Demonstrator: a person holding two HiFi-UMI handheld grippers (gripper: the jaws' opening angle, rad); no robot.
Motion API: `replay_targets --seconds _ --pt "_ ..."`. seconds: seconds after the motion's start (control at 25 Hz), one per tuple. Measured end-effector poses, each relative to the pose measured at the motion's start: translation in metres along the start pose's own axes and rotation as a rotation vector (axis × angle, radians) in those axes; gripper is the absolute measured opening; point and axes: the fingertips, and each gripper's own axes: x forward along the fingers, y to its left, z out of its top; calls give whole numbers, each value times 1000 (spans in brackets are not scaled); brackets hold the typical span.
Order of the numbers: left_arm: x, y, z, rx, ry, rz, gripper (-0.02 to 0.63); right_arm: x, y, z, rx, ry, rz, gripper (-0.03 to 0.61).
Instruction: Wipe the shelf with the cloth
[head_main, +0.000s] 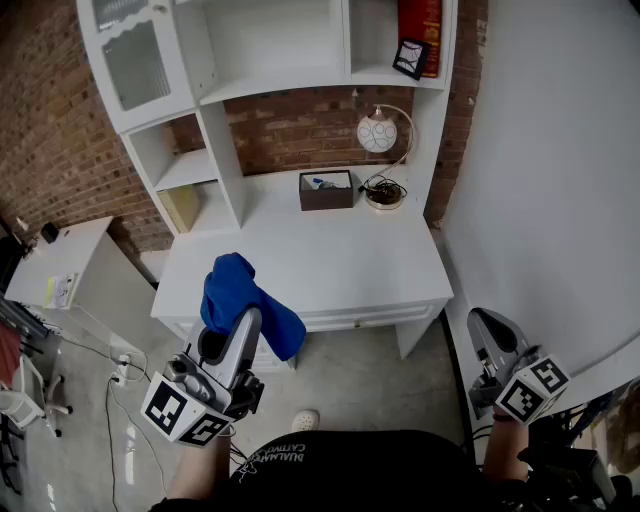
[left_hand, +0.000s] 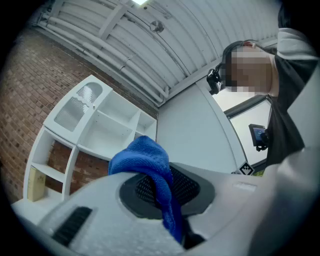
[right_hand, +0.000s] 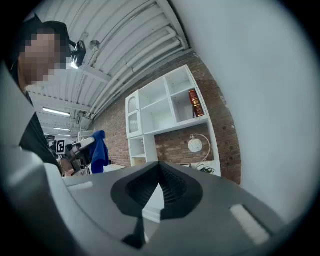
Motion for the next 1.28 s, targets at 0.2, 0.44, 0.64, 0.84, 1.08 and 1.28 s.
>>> replay_targets --seconds 0.2,0.44,0.64,0.84,1.08,1.28 --pt "1 2 -2 -8 3 4 34 3 -1 0 -1 5 4 6" --pt "1 5 -3 -28 -5 2 34 4 1 0 -9 12 9 6" --pt "4 7 -6 -33 -2 -8 34 6 5 -2 -3 20 15 8" --pt "9 26 -9 -31 11 -9 34 27 6 -5 -3 38 13 8" --pt "11 78 -1 -29 -3 -15 34 67 10 -6 15 48 -31 8" --pt "15 130 10 -38 -15 -41 34 112 24 -2 36 37 -67 8"
